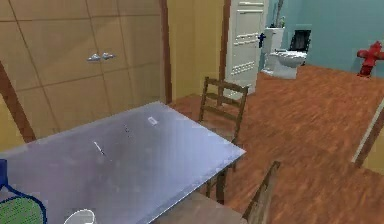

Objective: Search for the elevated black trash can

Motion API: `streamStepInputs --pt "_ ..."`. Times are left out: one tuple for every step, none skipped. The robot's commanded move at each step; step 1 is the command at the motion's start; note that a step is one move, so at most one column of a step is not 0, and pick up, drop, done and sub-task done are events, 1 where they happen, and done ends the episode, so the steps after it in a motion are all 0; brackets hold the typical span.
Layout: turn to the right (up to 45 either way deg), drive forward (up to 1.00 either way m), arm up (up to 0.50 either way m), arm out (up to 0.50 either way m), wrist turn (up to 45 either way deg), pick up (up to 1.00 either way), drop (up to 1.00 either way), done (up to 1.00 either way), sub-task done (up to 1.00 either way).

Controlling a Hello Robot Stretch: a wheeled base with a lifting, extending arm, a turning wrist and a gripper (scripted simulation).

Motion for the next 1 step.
streamStepInputs --pt "45.0 0.0 0.0 0.0 0.0 0.0 0.0 0.0 0.0"
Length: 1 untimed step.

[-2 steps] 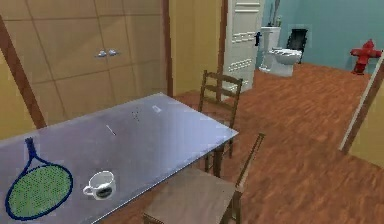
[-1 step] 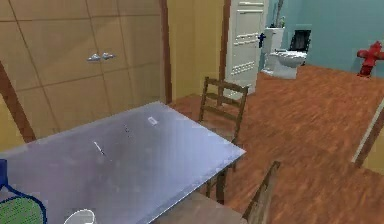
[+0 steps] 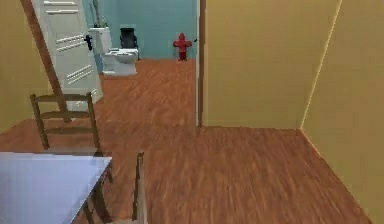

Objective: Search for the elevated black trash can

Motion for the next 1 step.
streamStepInputs --pt "45.0 0.0 0.0 0.0 0.0 0.0 0.0 0.0 0.0"
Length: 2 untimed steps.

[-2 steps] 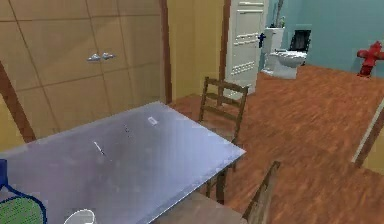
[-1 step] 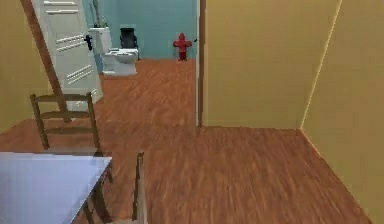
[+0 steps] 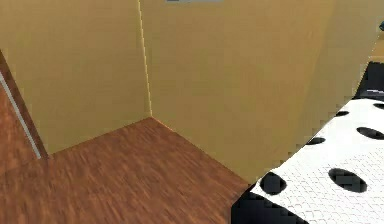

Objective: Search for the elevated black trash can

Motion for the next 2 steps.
streamStepInputs --pt "45.0 0.0 0.0 0.0 0.0 0.0 0.0 0.0 0.0" --pt "21.0 0.0 0.0 0.0 0.0 0.0 0.0 0.0 0.0"
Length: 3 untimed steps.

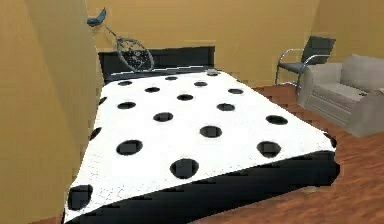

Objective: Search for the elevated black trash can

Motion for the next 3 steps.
streamStepInputs --pt "0.0 0.05 0.0 0.0 0.0 0.0 0.0 0.0 0.0" --pt "-45.0 0.0 0.0 0.0 0.0 0.0 0.0 0.0 0.0" --pt "-24.0 0.0 0.0 0.0 0.0 0.0 0.0 0.0 0.0"
